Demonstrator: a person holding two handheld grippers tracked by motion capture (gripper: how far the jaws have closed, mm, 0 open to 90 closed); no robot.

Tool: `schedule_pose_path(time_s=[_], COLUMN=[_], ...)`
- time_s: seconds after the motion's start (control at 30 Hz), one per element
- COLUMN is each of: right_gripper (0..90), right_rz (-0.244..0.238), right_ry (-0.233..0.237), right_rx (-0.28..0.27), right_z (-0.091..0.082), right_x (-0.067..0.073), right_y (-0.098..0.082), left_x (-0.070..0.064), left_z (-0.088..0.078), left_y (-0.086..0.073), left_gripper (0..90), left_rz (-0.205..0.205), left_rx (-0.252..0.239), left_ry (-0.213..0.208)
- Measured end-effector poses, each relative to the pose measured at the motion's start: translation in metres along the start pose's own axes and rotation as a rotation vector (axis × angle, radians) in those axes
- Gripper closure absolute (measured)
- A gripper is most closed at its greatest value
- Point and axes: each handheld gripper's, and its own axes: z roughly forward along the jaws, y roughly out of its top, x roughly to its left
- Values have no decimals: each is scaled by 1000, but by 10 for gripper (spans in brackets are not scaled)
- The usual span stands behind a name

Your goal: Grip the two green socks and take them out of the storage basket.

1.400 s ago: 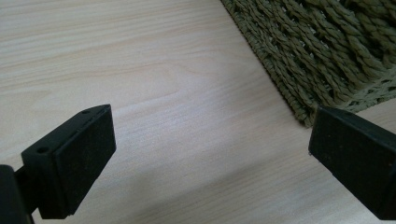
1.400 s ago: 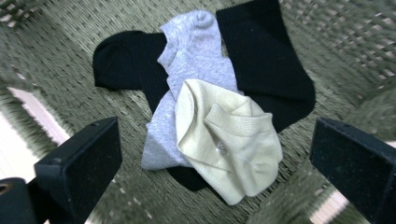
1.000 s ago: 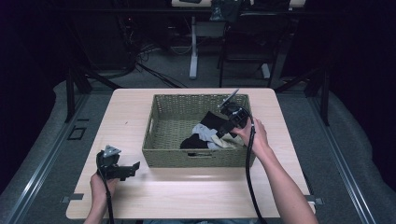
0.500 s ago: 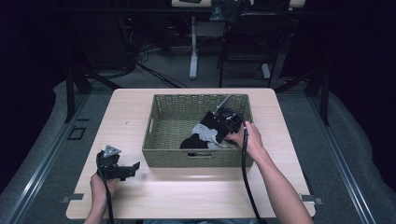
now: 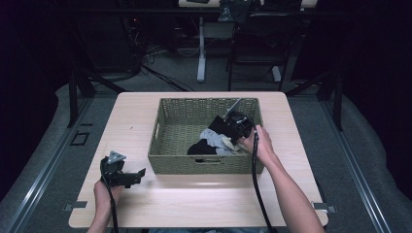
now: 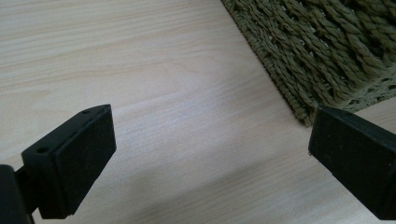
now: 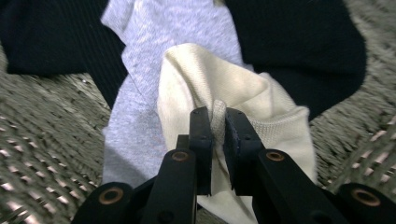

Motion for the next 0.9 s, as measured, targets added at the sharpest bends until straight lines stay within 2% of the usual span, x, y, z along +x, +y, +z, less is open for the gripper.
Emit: schedule_pose_path(time_s=[0.1,0.13,0.17,0.2,0.37,0.4,0.43,0.47,0.5,0.53,0.63,0.67,0.9], right_gripper=[825,825,825,825,825,825,825,825,825,825,825,825,825], right_rz=[4,15,15,20,5,8,8,5,5,6,6,0,-2], right_ry=[-2,5,5,5,0,-3,-3,-3,-3,-10,-13,-16,-15], right_rx=[-21,-50,-50,-70,-78,-94,-94,-107,-107,-117,-128,-129,-152], right_z=[-7,-15,-15,-23,-40,-48,-48,-56,-56,-65,-71,-78,-96], right_x=[-1,-2,-2,-2,-3,-2,-2,-2,-2,-1,-1,-1,-1], right_y=[0,-1,-1,-1,-1,0,0,0,0,0,1,1,3], left_x=[0,0,0,0,0,0,0,0,0,0,0,-1,-2], left_z=[0,0,0,0,0,0,0,0,0,0,1,1,2], left_y=[0,0,0,0,0,0,0,0,0,0,0,1,1], left_gripper=[7,7,7,7,7,7,7,7,7,7,7,7,7], left_rz=[0,0,0,1,3,4,4,3,3,3,4,5,7], left_rx=[-1,-1,-1,-1,0,1,1,1,1,1,1,-1,3], left_ry=[0,0,0,0,-1,-2,-2,-2,-2,-2,-2,-2,0])
